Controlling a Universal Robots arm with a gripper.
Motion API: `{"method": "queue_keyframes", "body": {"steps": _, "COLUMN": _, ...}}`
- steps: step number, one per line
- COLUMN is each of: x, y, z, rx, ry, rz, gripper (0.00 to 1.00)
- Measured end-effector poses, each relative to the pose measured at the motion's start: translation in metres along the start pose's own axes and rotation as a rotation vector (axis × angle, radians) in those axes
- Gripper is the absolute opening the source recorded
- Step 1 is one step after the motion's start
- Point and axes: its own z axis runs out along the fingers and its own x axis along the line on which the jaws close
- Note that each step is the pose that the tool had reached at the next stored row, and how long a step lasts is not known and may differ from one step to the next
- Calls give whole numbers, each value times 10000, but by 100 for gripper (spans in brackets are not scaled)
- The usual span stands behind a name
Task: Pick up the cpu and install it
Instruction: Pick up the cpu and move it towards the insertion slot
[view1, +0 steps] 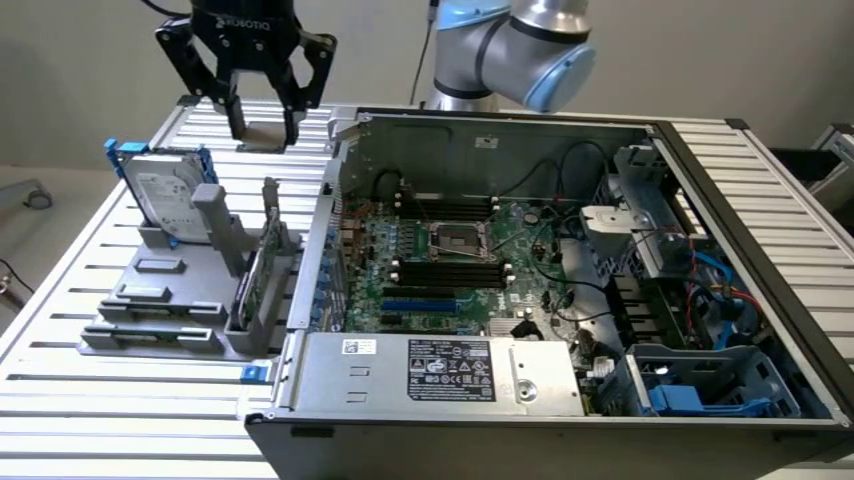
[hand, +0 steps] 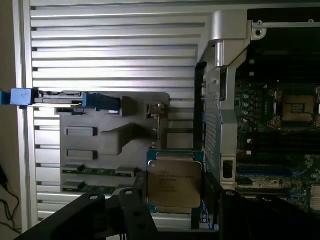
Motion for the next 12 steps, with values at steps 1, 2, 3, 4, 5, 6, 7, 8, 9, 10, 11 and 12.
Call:
{"method": "queue_keyframes", "body": {"steps": 1, "x": -44, "y": 1, "z": -4, "rx": 2, "ry": 10, "rz": 2, "gripper": 54}}
{"method": "queue_keyframes", "body": {"steps": 2, "x": -89, "y": 1, "z": -7, "rx": 2, "ry": 14, "rz": 2, "gripper": 54}}
{"method": "queue_keyframes", "body": {"steps": 3, "x": -134, "y": 1, "z": -10, "rx": 1, "ry": 17, "rz": 1, "gripper": 54}}
{"method": "queue_keyframes", "body": {"steps": 4, "x": -179, "y": 1, "z": -14, "rx": 2, "ry": 20, "rz": 1, "gripper": 54}}
{"method": "queue_keyframes", "body": {"steps": 5, "x": -224, "y": 2, "z": -16, "rx": 1, "ry": 21, "rz": 2, "gripper": 54}}
{"method": "queue_keyframes", "body": {"steps": 6, "x": -269, "y": 2, "z": -20, "rx": 2, "ry": 21, "rz": 2, "gripper": 54}}
{"method": "queue_keyframes", "body": {"steps": 7, "x": -314, "y": 3, "z": -23, "rx": 1, "ry": 21, "rz": 2, "gripper": 54}}
{"method": "queue_keyframes", "body": {"steps": 8, "x": -361, "y": 3, "z": -26, "rx": 1, "ry": 21, "rz": 1, "gripper": 54}}
{"method": "queue_keyframes", "body": {"steps": 9, "x": -406, "y": 5, "z": -30, "rx": 2, "ry": 22, "rz": 1, "gripper": 54}}
{"method": "queue_keyframes", "body": {"steps": 10, "x": -451, "y": 6, "z": -32, "rx": 2, "ry": 22, "rz": 2, "gripper": 54}}
{"method": "queue_keyframes", "body": {"steps": 11, "x": -496, "y": 9, "z": -34, "rx": 1, "ry": 21, "rz": 2, "gripper": 54}}
{"method": "queue_keyframes", "body": {"steps": 12, "x": -541, "y": 12, "z": -35, "rx": 2, "ry": 22, "rz": 1, "gripper": 54}}
